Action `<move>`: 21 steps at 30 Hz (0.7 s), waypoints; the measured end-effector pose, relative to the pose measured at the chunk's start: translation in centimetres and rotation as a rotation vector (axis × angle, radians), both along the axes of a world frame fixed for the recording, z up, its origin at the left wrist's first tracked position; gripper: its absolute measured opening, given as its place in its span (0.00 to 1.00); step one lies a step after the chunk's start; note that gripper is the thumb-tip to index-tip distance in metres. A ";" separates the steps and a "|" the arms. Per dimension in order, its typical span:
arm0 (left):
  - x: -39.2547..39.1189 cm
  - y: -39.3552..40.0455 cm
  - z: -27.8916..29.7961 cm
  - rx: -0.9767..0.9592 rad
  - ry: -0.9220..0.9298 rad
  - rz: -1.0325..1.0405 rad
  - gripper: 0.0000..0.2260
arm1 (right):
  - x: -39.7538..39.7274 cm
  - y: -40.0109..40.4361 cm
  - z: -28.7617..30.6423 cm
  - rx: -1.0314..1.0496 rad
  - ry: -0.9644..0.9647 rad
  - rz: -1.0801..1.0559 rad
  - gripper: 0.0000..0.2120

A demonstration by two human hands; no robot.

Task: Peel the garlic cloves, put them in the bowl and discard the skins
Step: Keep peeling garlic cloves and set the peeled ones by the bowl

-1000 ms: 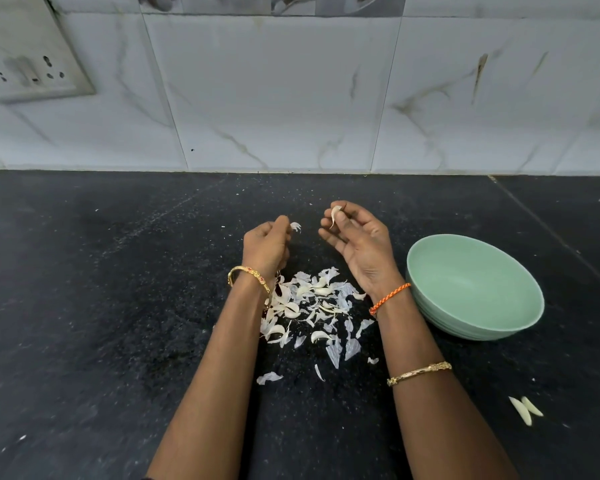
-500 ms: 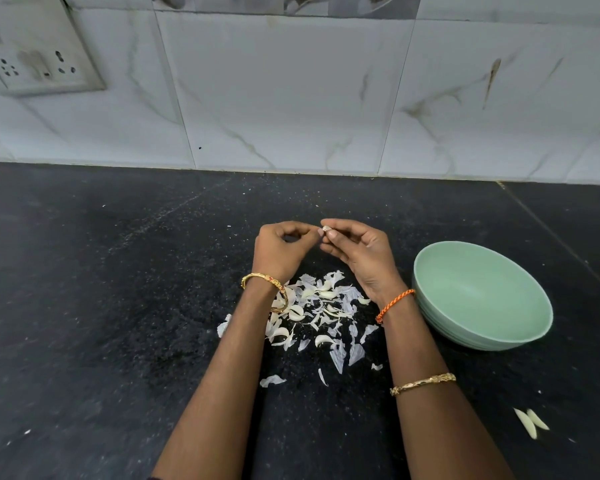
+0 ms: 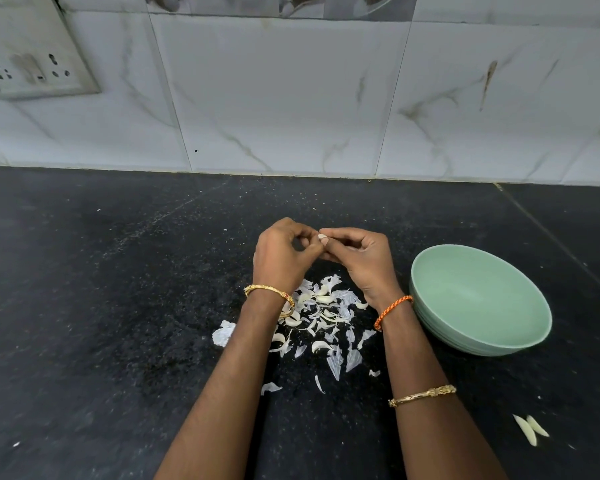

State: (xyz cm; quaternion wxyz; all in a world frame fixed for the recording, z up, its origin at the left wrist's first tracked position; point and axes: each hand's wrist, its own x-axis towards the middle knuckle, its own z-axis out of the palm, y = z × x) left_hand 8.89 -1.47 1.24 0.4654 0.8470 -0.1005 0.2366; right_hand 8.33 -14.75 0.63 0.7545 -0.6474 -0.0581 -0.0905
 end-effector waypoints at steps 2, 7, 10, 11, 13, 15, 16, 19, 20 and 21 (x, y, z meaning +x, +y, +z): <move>0.0 0.0 -0.1 0.043 -0.037 -0.024 0.02 | -0.1 -0.1 -0.1 -0.030 -0.006 0.005 0.08; -0.1 -0.7 -0.1 0.002 -0.073 -0.035 0.02 | -0.2 -0.3 0.1 -0.032 -0.046 0.022 0.09; -0.1 -0.6 -0.2 -0.019 -0.073 -0.045 0.02 | -0.4 -0.5 0.2 -0.013 -0.048 0.024 0.09; -0.1 -0.5 -0.2 -0.020 -0.067 -0.046 0.01 | -0.5 -0.5 0.2 -0.019 -0.048 0.028 0.09; -0.2 -0.1 0.0 -0.027 -0.058 -0.040 0.00 | -0.5 -0.4 0.3 -0.033 -0.053 0.042 0.09; -0.4 -0.2 0.3 -0.079 -0.029 -0.012 0.03 | -0.5 -0.1 0.4 -0.022 -0.054 0.061 0.09; -0.5 -0.3 0.4 -0.135 0.010 0.006 0.05 | -0.5 0.0 0.5 -0.008 -0.053 0.067 0.09; -0.5 -0.7 0.8 -0.362 0.192 0.019 0.07 | -0.4 0.5 0.5 -0.012 -0.060 0.066 0.09; -0.6 -0.8 1.0 -0.426 0.245 0.015 0.08 | -0.4 0.6 0.5 -0.028 -0.060 0.060 0.08; -0.6 -0.9 1.1 -0.482 0.286 0.013 0.09 | -0.4 0.8 0.4 -0.039 -0.057 0.055 0.08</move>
